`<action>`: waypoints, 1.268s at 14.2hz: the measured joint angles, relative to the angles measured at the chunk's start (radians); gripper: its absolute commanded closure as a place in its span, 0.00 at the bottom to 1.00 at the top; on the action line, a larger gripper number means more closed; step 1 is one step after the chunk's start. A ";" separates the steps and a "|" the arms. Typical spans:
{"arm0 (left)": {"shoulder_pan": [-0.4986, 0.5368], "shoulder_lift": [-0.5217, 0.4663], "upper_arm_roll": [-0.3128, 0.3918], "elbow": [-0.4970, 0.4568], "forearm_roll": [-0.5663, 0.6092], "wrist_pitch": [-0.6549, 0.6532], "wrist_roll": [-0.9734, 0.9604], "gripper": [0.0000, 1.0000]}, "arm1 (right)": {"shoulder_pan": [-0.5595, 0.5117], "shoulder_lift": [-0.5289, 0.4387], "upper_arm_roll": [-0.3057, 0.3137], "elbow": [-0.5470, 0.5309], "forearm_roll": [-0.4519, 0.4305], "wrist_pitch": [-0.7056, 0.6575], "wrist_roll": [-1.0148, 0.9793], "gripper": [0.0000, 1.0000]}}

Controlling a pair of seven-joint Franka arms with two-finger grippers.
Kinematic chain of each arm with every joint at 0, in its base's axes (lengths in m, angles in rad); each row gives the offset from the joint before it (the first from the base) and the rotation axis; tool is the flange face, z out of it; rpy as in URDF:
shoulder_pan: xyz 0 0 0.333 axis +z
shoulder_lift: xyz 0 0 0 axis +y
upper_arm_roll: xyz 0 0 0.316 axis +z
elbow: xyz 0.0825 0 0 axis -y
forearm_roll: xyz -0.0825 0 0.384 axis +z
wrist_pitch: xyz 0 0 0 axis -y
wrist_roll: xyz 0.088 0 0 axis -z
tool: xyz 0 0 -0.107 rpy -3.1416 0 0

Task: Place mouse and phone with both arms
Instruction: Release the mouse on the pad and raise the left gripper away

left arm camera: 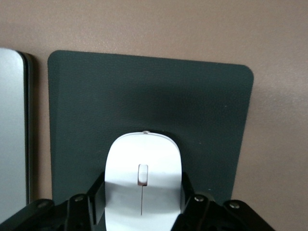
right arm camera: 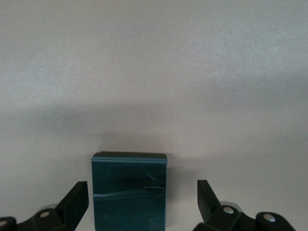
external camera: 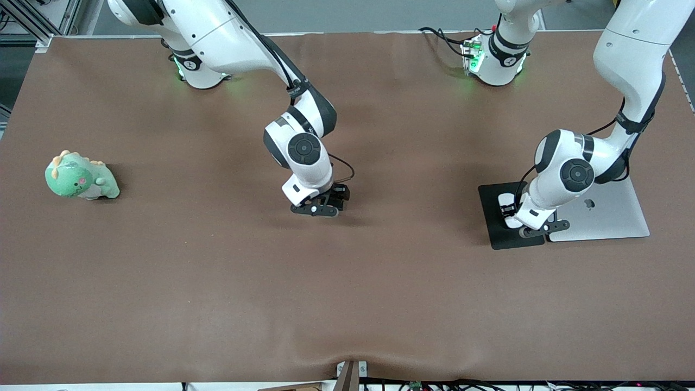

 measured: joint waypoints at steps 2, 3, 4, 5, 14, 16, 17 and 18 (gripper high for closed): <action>-0.002 0.002 -0.001 0.005 0.000 0.000 0.000 0.57 | 0.000 0.017 0.000 0.023 0.000 0.000 0.000 0.00; -0.003 0.005 -0.001 0.007 0.000 0.000 0.000 0.52 | 0.002 0.028 0.001 0.038 0.000 -0.001 0.002 0.00; -0.003 0.008 -0.002 0.009 0.000 0.000 0.000 0.48 | 0.004 0.040 0.001 0.051 0.000 -0.001 0.011 0.00; -0.003 0.011 -0.002 0.011 0.000 0.000 0.000 0.43 | 0.007 0.051 0.001 0.062 0.000 -0.007 0.022 0.00; -0.001 0.011 -0.008 0.058 0.006 -0.003 0.000 0.00 | 0.019 0.109 0.002 0.136 -0.003 -0.088 0.057 0.00; 0.001 -0.023 -0.041 0.097 0.006 -0.075 0.000 0.00 | 0.026 0.114 0.002 0.136 -0.006 -0.078 0.059 0.00; 0.001 -0.049 -0.061 0.129 0.006 -0.147 0.000 0.00 | 0.028 0.116 0.002 0.136 -0.006 -0.074 0.060 0.00; 0.001 -0.079 -0.081 0.173 0.006 -0.242 0.000 0.00 | 0.028 0.118 0.002 0.136 -0.007 -0.069 0.061 0.00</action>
